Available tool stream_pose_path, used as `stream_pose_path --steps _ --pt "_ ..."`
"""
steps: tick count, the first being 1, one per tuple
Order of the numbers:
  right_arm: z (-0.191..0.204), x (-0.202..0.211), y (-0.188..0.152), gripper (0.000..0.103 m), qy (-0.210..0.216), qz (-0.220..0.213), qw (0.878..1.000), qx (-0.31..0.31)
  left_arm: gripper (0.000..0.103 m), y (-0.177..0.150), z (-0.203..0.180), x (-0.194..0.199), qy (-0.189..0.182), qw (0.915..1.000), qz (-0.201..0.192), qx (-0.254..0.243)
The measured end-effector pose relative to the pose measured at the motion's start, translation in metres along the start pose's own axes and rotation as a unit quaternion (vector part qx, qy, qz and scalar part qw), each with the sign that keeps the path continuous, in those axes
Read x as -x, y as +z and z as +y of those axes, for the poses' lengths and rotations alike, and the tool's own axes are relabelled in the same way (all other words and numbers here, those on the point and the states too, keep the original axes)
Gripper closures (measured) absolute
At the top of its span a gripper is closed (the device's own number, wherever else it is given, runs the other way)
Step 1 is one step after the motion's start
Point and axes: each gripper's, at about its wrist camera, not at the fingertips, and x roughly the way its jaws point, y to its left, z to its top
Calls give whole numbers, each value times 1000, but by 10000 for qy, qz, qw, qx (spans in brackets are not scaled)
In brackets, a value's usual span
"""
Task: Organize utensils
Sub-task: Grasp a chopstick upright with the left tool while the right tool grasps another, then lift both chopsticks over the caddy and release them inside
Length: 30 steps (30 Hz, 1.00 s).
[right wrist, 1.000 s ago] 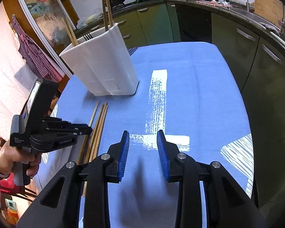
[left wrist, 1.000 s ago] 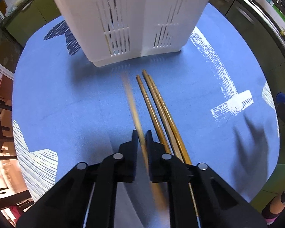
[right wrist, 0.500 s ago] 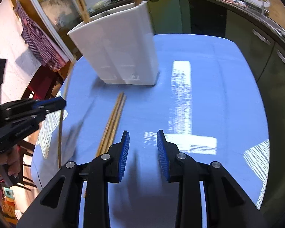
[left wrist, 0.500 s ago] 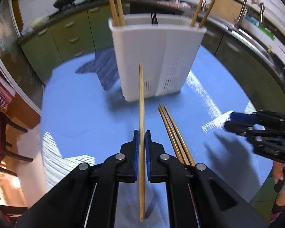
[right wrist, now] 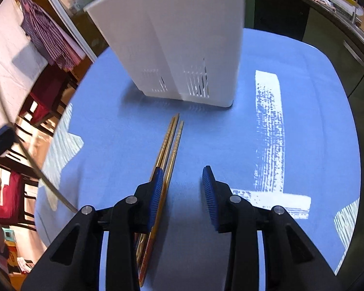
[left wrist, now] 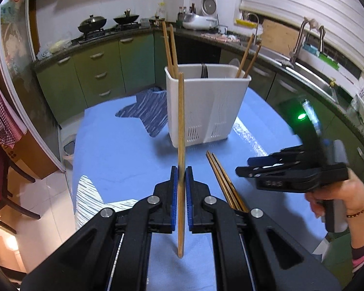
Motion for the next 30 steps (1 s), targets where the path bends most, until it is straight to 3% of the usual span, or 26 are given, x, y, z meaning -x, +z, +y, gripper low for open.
stream_pose_path --steps 4,14,18,21,25,30 --pt "6 -11 2 70 -131 140 9998 88 97 -2 9 9 23 9999 -140 21" --pt "23 -35 9 88 -339 466 9980 277 97 -7 15 15 19 9997 -230 -45" --pt "31 -43 16 88 -517 599 9963 337 97 -7 15 15 -9 9997 -246 -66" --pt "38 -48 21 88 -662 614 9951 411 97 -8 13 16 -4 9996 -267 -116" --pt "46 -50 21 96 -755 610 9938 539 97 -8 10 16 -11 9996 -260 -145" --pt "36 -23 16 96 -557 309 9969 457 97 -7 11 17 1 9997 -234 -121"
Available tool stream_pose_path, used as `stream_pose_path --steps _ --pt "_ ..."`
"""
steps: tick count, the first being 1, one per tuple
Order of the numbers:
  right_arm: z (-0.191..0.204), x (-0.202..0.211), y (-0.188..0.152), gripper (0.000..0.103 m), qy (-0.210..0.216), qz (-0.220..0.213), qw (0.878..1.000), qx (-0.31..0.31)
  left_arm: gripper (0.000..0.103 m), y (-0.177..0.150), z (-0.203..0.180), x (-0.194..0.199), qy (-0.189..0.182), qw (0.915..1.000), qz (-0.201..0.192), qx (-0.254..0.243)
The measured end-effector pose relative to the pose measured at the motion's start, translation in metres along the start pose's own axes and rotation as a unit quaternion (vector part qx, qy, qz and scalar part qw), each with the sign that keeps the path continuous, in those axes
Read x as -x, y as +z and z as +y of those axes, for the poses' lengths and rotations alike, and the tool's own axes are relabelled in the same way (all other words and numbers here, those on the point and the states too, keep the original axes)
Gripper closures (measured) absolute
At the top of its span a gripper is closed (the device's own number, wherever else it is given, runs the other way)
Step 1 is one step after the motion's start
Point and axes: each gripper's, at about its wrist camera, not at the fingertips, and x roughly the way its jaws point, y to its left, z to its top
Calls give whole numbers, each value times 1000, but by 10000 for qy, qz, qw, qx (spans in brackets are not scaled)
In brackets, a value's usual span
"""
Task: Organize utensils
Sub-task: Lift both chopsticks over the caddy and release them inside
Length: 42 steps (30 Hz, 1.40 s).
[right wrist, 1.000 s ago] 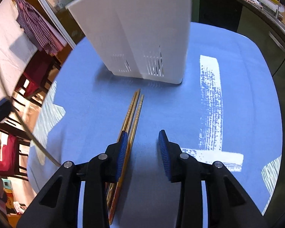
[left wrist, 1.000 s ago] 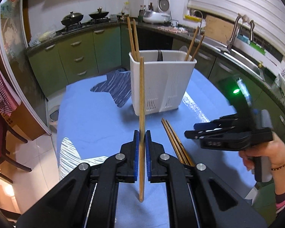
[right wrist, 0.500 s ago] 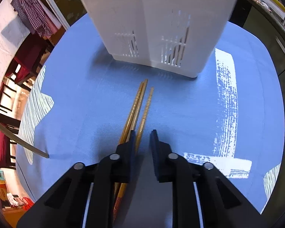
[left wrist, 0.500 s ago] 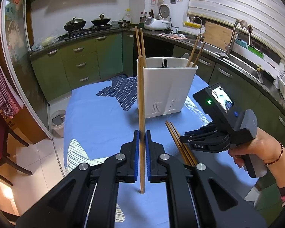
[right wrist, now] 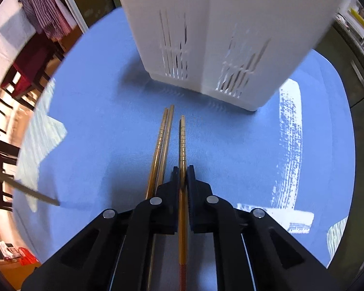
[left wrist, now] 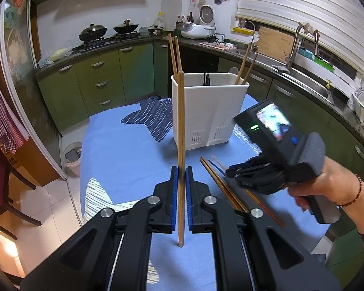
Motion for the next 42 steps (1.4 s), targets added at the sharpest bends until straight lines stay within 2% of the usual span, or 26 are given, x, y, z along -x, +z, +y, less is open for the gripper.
stream_pose_path --steps 5,10,17,23,28,36,42 --pt "-17 52 -17 96 176 -572 9981 -114 97 1 0 1 26 10000 10 -3" --pt "-35 108 -48 96 327 -1188 9921 -227 97 3 0 6 29 10000 -66 9" --pt "-50 161 -94 96 399 -1693 9843 -309 97 7 -3 15 67 9999 -147 -25" --pt "-59 188 -113 96 444 -1970 9787 -371 97 20 -7 21 35 9998 -174 -20" --pt "-65 189 -119 96 489 -2036 9770 -401 97 52 -9 36 -64 9993 -356 7" --pt "-78 185 -117 96 567 -2097 9746 -549 97 134 -23 62 -54 9941 -1083 -72" --pt "-80 183 -117 96 589 -2108 9742 -556 97 171 -33 53 13 9890 -1480 -71"
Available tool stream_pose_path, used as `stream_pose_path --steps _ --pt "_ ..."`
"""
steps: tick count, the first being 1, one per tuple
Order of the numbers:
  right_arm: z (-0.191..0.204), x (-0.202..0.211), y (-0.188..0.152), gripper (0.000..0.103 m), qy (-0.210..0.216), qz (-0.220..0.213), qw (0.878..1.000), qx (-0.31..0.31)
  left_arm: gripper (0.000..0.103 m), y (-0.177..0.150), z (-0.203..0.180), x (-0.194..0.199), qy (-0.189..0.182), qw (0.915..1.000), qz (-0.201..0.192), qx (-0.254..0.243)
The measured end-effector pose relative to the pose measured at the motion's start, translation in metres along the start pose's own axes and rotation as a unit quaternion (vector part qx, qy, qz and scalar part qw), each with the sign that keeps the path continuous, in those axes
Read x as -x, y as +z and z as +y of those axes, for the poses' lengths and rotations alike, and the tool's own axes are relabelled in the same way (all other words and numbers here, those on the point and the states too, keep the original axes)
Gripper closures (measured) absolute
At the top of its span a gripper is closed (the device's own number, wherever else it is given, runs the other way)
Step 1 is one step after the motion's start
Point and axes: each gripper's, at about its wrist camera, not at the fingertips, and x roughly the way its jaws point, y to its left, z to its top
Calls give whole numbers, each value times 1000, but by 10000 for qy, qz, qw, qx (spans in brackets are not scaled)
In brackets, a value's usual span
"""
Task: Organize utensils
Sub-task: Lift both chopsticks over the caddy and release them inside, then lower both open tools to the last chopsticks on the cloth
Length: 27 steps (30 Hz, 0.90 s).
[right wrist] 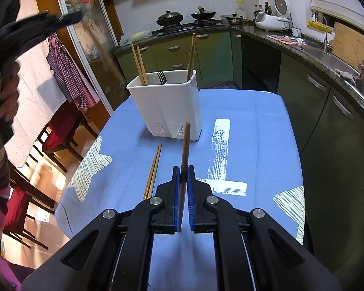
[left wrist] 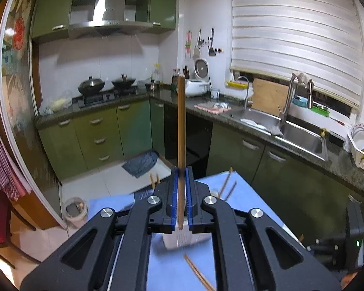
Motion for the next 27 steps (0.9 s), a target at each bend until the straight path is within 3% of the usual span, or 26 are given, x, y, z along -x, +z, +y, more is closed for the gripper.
stream_pose_path --steps 7,17,19,21,25,27 --pt "2 1 -2 96 48 -26 10000 24 97 5 -2 -52 152 9998 83 40" --pt "4 0 1 96 42 21 10000 76 96 -26 8 -105 96 9953 956 159" --pt "5 1 5 96 46 23 9999 95 85 -27 12 -99 13 9952 951 215" --pt "6 3 11 96 19 -8 9999 142 57 -29 17 -85 -135 9956 865 343" --pt "13 19 39 96 -12 -280 9993 243 53 -40 23 -52 -178 9974 633 296" --pt "19 33 64 96 10 -617 9977 294 53 -47 25 -38 -171 9979 586 237"
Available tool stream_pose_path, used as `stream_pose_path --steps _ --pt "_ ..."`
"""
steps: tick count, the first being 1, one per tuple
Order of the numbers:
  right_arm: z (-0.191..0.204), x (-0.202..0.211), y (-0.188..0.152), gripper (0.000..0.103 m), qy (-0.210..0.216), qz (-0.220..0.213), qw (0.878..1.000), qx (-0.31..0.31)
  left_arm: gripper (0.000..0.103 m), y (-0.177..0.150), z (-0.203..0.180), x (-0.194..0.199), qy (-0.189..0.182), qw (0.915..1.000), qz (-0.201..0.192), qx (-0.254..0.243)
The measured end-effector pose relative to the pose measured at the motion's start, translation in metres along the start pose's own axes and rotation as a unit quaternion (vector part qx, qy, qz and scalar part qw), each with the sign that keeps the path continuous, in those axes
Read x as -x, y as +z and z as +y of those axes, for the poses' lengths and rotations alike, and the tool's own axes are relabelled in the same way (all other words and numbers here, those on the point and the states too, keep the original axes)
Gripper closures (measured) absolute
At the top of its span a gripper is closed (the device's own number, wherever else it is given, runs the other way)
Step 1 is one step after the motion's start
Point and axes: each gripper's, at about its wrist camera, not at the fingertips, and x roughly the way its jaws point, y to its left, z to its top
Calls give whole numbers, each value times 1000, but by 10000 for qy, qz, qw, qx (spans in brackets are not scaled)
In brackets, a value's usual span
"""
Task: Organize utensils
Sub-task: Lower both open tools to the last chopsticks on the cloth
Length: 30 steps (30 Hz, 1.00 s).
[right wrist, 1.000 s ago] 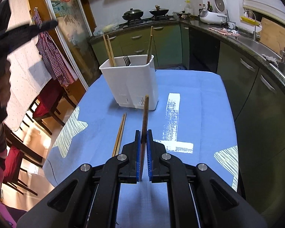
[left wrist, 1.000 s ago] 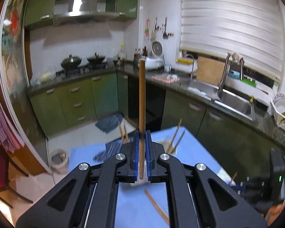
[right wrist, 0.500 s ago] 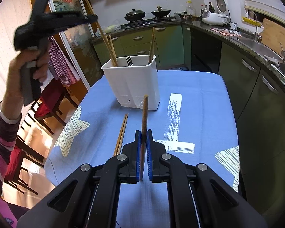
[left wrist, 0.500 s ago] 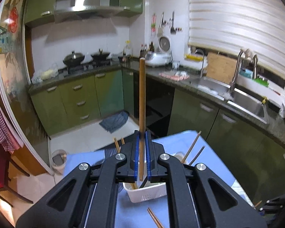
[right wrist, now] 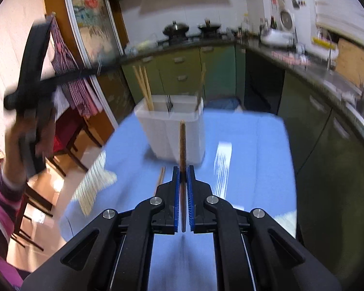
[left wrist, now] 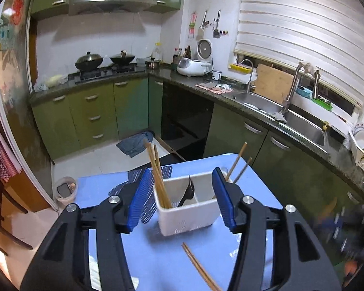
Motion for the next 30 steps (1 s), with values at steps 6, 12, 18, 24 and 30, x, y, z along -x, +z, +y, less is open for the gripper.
stream_pose_path --steps 6,12,18,24,30 --pt "8 17 78 96 202 -1080 9938 -184 52 -24 7 23 39 9999 118 -58" --pt "9 -27 126 96 -115 -1230 9915 -404 52 -38 20 29 134 9993 339 -31" --pt "4 -86 122 96 -359 -646 9963 -445 52 -45 27 31 181 9989 434 -68" --pt "8 -113 104 96 -360 -256 9987 -247 51 -50 28 20 143 9973 715 -12" --pt "14 -64 84 91 -188 -587 9981 -56 51 -59 10 4 87 9956 925 -123"
